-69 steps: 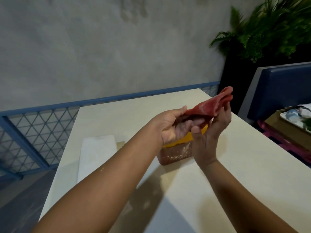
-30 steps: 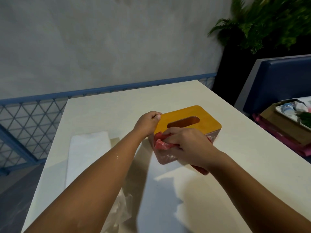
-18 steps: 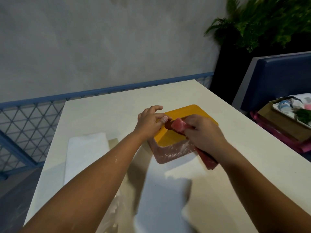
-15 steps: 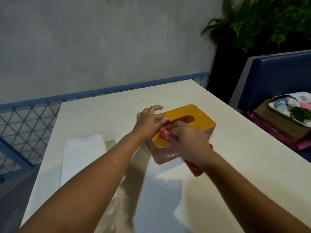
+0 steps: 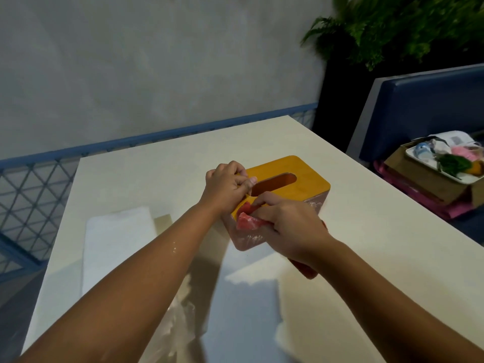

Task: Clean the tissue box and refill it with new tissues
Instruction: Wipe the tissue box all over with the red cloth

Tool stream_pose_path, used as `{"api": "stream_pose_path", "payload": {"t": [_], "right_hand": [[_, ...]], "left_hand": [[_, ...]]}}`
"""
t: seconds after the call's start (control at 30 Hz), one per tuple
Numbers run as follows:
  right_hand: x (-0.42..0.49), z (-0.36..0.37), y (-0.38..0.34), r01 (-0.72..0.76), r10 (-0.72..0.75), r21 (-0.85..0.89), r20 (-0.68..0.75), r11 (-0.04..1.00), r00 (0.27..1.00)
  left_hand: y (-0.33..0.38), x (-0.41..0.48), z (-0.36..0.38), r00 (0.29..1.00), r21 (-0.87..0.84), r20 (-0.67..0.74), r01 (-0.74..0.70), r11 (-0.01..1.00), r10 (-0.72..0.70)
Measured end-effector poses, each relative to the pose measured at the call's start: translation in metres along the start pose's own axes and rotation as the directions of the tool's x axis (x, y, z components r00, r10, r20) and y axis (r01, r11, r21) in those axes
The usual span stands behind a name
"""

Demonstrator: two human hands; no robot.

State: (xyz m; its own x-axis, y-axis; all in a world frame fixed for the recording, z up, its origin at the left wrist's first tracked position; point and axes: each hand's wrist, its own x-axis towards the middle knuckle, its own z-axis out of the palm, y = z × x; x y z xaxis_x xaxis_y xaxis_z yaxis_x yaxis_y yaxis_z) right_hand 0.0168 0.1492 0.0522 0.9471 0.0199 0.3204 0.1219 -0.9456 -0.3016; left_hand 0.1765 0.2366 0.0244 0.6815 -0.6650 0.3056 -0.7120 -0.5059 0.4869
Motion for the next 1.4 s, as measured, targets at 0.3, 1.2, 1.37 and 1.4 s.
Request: {"api": "stream_pose_path", "payload": {"t": [0.3, 1.2, 1.37, 1.4], "right_hand": [[-0.009, 0.0, 0.007, -0.072, 0.066, -0.069, -0.087, 0.995, 0.994], [-0.034, -0.018, 0.104, -0.351, 0.333, 0.009, -0.345, 0.936, 0.878], [-0.037, -0.01, 0.105, -0.353, 0.36, 0.092, -0.392, 0.931, 0.847], [-0.037, -0.006, 0.103, -0.357, 0.368, 0.105, -0.395, 0.928, 0.842]], "left_hand": [[-0.004, 0.002, 0.002, 1.0, 0.017, 0.018, 0.0, 1.0, 0.0], [0.01, 0.005, 0.0, 0.97, 0.036, 0.027, 0.241, 0.97, -0.243], [0.03, -0.023, 0.002, 0.996, 0.079, -0.043, 0.083, 0.993, -0.08], [0.03, -0.027, 0.003, 0.995, 0.042, -0.051, 0.089, 0.995, -0.087]]}}
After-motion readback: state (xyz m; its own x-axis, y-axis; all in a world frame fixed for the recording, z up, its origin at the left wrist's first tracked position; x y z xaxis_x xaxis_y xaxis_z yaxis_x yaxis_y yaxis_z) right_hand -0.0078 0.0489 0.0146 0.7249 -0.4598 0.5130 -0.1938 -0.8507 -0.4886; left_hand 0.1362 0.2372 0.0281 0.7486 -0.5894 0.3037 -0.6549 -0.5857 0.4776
